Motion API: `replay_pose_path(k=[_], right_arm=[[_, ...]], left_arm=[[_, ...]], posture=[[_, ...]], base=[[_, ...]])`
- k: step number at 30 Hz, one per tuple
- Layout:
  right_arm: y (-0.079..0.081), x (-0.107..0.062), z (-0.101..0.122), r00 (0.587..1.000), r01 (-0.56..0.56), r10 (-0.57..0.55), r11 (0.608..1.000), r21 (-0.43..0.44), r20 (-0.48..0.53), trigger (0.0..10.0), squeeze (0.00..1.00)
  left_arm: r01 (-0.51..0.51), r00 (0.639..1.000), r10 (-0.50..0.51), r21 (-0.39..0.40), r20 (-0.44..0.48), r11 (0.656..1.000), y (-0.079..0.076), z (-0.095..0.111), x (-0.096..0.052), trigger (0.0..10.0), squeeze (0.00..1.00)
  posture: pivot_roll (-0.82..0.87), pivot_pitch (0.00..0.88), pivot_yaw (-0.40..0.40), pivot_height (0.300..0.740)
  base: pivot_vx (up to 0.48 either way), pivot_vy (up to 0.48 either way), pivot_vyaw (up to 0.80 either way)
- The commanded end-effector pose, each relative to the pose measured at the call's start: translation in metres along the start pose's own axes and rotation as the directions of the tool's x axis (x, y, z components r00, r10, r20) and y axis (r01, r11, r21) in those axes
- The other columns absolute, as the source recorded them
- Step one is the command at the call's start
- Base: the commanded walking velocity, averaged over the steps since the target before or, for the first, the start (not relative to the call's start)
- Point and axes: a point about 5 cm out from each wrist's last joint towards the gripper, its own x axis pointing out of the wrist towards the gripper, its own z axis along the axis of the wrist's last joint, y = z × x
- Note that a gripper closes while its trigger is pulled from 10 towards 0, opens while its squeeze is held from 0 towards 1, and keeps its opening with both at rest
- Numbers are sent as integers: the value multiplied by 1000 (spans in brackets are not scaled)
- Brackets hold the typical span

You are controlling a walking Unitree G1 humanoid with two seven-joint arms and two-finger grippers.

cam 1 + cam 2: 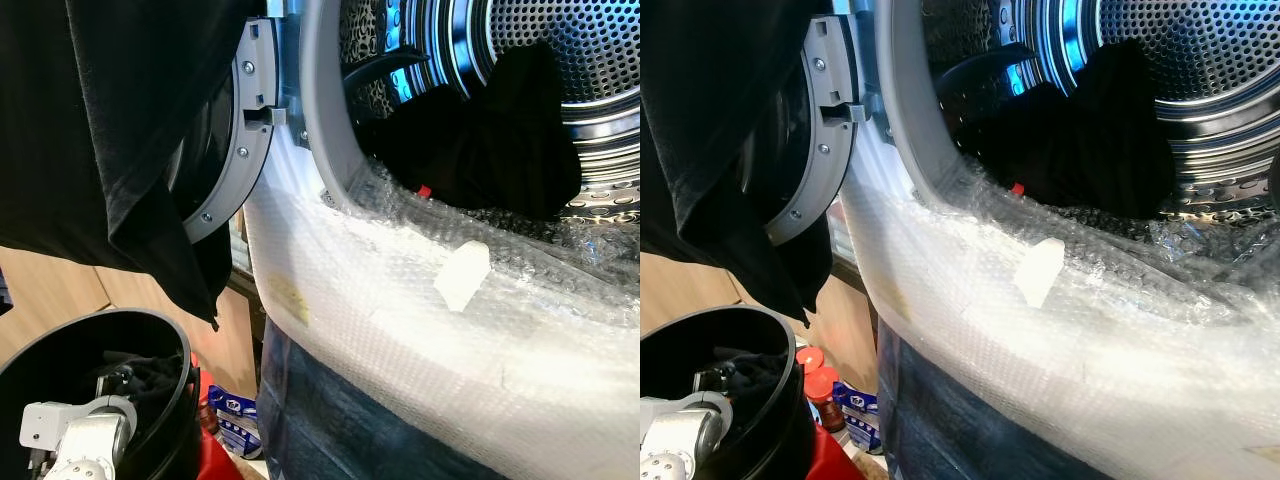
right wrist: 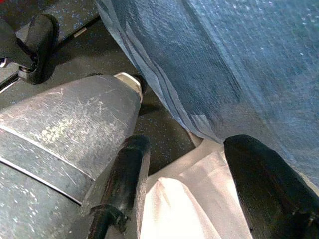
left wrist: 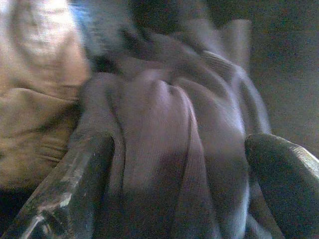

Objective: Clothes washing

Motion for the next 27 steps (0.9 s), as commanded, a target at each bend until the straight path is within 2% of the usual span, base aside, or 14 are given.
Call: replay_pose_path(k=[1, 3, 6, 7, 10, 11, 12, 13, 20, 25, 27], right_arm=[[-2, 0, 2, 1000, 2, -2, 1000, -24, -4, 10000, 0], [-2, -1, 3, 1000, 1, -1, 999, -37, -1, 10000, 0], [-2, 0, 5, 1000, -4, 4, 998, -55, 0, 10000, 0], [-2, 0, 5, 1000, -5, 5, 998, -66, -1, 10000, 0], [-1, 0, 6, 1000, -5, 5, 997, -81, 2, 10000, 0], [-1, 0, 8, 1000, -7, 7, 996, -90, 5, 10000, 0], [0, 0, 8, 1000, -8, 8, 996, -94, 6, 10000, 0], [0, 0, 9, 1000, -10, 11, 994, -104, 6, 10000, 0], [3, 0, 14, 1000, -18, 20, 989, -145, 14, 10000, 0], [4, 0, 16, 1000, -16, 20, 988, -151, 22, 10000, 0], [3, 0, 16, 999, -15, 19, 988, -154, 26, 10000, 0]], left_arm=[[-135, 991, 136, 41, -15, 990, 23, -9, 4, 10000, 0], [-180, 984, 178, 45, 27, 983, 29, -4, 3, 10000, 0], [-223, 974, 216, 140, 64, 965, 36, 1, 2, 10000, 0], [-237, 971, 223, 212, 87, 948, 39, 4, 1, 10000, 0], [-264, 963, 240, 261, 122, 929, 46, 9, 1, 10000, 0], [-292, 955, 266, 257, 133, 921, 55, 13, 1, 4000, 0], [-300, 952, 273, 253, 136, 920, 57, 14, 1, 2902, 0], [-306, 950, 278, 249, 141, 919, 59, 15, 0, 0, 0], [-299, 951, 263, 254, 166, 920, 57, 16, -1, 0, 0], [-328, 929, 267, 239, 255, 914, 54, 27, -4, 0, 0], [-340, 904, 241, 251, 354, 906, 48, 39, -10, 0, 0]], posture=[[33, 0, -63, 740], [36, 0, -64, 740], [39, 0, -66, 740], [40, 0, -66, 740], [46, 0, -65, 740], [47, 0, -63, 740], [50, 0, -63, 740], [52, 0, -63, 740], [54, 0, -63, 740], [54, 0, -63, 740], [52, 0, -61, 740]], base=[[0, 0, 0], [0, 0, 0], [0, 0, 0], [0, 0, 0], [0, 0, 0], [0, 0, 0], [0, 0, 0], [0, 0, 0], [0, 0, 0], [0, 0, 0], [0, 0, 0]])
